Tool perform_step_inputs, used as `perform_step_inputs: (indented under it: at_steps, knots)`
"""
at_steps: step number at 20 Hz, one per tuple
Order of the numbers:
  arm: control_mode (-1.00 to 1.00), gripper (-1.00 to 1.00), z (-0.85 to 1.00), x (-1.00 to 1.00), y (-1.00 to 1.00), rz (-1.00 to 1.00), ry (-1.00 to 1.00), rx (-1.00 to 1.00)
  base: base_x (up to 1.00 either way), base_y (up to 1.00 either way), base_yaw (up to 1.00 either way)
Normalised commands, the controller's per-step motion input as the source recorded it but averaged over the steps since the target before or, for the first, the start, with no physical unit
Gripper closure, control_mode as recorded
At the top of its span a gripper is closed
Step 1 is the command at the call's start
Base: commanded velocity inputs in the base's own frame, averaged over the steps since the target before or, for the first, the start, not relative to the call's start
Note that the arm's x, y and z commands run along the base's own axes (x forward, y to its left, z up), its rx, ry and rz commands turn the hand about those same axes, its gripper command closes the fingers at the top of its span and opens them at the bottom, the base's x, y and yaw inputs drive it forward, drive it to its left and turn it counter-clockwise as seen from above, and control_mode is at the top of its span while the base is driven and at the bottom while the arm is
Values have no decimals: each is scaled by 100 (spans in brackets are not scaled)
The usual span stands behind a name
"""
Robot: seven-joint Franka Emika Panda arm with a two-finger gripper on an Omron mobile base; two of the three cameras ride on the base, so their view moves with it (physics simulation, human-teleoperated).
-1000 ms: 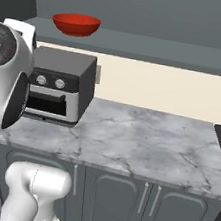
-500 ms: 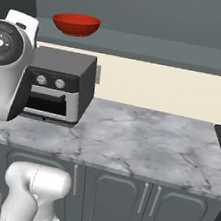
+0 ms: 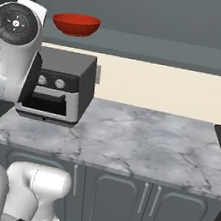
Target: Move the bowls from the cabinet to the plates on the dining table.
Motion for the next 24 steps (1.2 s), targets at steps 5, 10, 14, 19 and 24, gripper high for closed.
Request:
perform_step_inputs:
  at_steps: [5, 10, 14, 19, 24]
  knots:
    - [-100, -100, 3, 40, 0, 6, 0, 4, 0, 0, 0]
    - [-100, -100, 0, 40, 0, 3, 0, 4, 0, 0, 0]
    - [-100, -100, 0, 40, 6, 2, 1, 1, 0, 0, 0]
    - [-100, -100, 0, 37, 15, 0, 4, 0, 0, 0, 0]
    - [-100, -100, 0, 40, 12, 0, 5, 0, 0, 0, 0]
